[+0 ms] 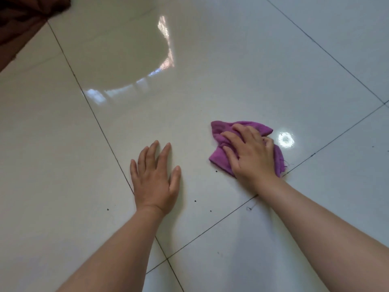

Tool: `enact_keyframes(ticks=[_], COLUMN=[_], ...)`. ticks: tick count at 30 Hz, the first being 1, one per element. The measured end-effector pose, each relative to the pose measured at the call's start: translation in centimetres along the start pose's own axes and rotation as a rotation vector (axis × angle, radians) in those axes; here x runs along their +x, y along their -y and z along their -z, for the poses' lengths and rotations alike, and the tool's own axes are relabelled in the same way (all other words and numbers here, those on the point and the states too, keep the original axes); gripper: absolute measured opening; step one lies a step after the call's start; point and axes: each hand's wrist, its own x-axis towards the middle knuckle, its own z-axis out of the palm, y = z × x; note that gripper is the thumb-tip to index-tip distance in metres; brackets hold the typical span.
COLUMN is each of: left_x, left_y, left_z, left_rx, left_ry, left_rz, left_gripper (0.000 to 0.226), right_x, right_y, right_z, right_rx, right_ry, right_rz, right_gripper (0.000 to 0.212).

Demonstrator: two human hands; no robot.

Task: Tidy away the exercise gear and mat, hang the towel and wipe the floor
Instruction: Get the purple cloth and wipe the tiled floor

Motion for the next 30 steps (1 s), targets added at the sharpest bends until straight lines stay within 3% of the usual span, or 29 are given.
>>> enact_keyframes(ticks=[4,9,14,19,24,26,30], left_x=[-0.1,-0.2,-0.1,-2.6,-10.7,-12.8,-15.2], left_y=[0.2,0.5,0.7,3.8,8.6,9.3,9.8], left_z=[-0.1,-0.1,0.3,2.3,2.9,2.7,2.3], left_rx=[-0.008,-0.018,-0.047,-0.129,-0.083,-0.064,-0.022], left_ry=[-0.004,0.004,0.049,0.147,0.116,0.134,0.156], left_rz=[-0.006,-0.022,-0.051,-0.251,-0.230,-0.219,-0.236], left_gripper=[0.062,0.061,0.059,0.054,0.057,0.059,0.059], right_x=[-0.7,-6.1,-12.3,-16.3,-20.3,-19.9,-16.7], right_y=[0.3,1.5,6.9,13.3,12.3,10.6,11.3], right_z=[-0.1,0.2,-0.8,-2.1,-1.0,-0.6,-0.6], right_rx=[-0.029,-0.060,-0.103,-0.113,-0.094,-0.083,-0.023], right_ry=[-0.107,-0.138,-0.137,-0.033,0.014,0.009,-0.079], right_rz=[-0.331,-0.470,-0.407,-0.246,-0.005,-0.089,-0.484], right_gripper=[0.038,0.035,0.034,0.034,0.035,0.036,0.034])
